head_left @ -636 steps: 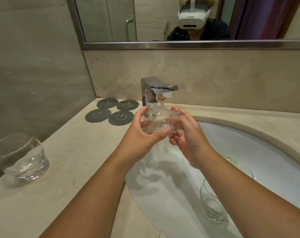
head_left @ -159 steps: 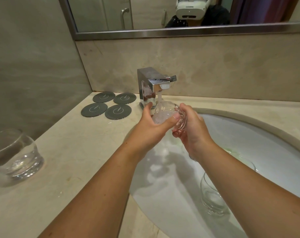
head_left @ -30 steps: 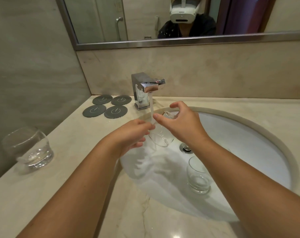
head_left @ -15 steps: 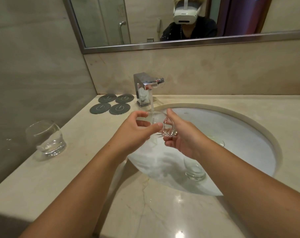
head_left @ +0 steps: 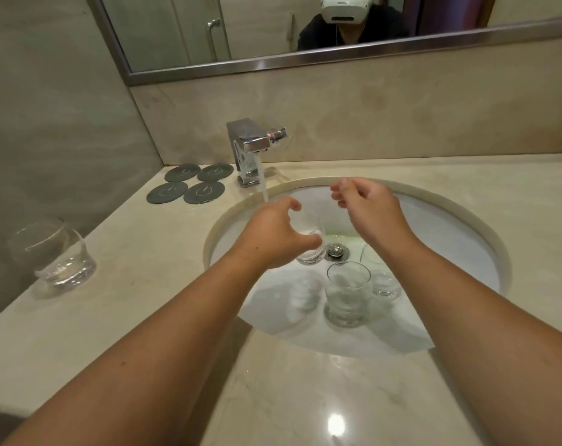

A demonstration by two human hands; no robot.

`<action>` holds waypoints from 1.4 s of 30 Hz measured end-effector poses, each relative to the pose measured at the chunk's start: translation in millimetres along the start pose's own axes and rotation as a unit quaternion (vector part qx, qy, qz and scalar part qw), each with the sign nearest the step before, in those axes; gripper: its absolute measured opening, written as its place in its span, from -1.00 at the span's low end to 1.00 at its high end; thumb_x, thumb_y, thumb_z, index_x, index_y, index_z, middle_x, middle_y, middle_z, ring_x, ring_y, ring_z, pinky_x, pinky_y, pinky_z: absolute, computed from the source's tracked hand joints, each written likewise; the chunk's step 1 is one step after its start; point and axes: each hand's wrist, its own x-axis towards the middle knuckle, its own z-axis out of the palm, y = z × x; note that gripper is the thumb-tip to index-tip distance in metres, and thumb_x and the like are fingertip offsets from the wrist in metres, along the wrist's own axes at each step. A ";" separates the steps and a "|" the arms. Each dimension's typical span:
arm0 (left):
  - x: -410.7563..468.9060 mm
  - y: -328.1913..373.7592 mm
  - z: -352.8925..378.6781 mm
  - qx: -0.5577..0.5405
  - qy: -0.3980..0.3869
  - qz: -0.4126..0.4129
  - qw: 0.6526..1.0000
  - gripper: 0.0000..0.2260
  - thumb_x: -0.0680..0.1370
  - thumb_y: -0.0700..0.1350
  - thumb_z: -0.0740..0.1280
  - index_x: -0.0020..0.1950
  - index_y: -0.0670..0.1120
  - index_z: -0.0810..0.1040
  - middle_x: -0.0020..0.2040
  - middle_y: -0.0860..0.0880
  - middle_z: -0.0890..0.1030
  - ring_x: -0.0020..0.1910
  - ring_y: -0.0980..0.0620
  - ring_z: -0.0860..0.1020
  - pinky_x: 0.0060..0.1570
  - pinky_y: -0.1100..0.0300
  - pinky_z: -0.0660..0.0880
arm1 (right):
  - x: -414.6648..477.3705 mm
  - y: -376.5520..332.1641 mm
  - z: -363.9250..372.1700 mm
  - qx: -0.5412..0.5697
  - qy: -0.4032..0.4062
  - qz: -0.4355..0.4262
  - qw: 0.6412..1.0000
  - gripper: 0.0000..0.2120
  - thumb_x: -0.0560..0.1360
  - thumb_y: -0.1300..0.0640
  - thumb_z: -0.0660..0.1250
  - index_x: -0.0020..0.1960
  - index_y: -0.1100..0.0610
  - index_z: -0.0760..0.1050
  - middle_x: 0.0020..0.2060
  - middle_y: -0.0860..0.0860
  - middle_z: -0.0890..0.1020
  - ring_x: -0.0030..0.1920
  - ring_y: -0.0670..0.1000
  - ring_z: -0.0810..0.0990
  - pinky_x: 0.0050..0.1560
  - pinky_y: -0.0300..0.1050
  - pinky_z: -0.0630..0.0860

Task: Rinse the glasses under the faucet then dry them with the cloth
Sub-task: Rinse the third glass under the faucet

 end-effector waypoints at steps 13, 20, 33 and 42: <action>57.1 31.0 62.2 0.071 -0.150 -0.049 0.985 -0.33 0.49 0.07 0.60 0.53 -0.01 0.43 0.38 -0.04 0.54 0.15 -0.01 0.47 0.04 0.14 0.42 | 13.5 7.5 -9.2 0.084 0.101 0.072 0.989 -0.65 0.71 -0.08 0.20 -0.02 0.09 0.65 -0.08 0.03 0.74 0.01 0.08 0.69 0.07 -0.04 0.58; 59.7 41.6 73.1 0.088 -0.205 -0.081 0.971 -0.29 0.48 0.10 0.61 0.54 -0.04 0.39 0.37 -0.05 0.53 0.19 -0.07 0.50 0.14 0.08 0.50 | 16.2 9.7 -8.0 0.108 0.120 0.090 0.983 -0.60 0.70 -0.09 0.19 0.00 0.20 0.61 -0.04 0.16 0.72 0.03 0.20 0.68 0.15 0.08 0.59; 16.8 30.3 32.8 0.124 -0.110 0.012 0.986 -0.34 0.65 0.20 0.37 0.68 0.06 0.23 0.59 -0.10 0.35 0.58 -0.18 0.28 0.46 -0.07 0.34 | -0.7 -3.4 -3.8 0.007 0.026 -0.007 1.000 -0.79 0.71 -0.08 0.23 0.14 -0.05 0.62 0.02 -0.18 0.69 0.10 -0.16 0.62 0.03 -0.30 0.44; -52.3 -26.4 -54.8 0.185 0.049 0.037 0.981 -0.41 0.68 0.25 0.27 0.67 0.13 0.24 0.62 -0.01 0.31 0.62 -0.08 0.18 0.57 0.00 0.13 | -39.0 -64.3 46.9 -0.127 -0.103 -0.124 0.979 -0.61 0.71 -0.15 0.22 0.45 -0.03 0.53 0.35 -0.06 0.63 0.35 0.01 0.57 0.24 -0.17 0.39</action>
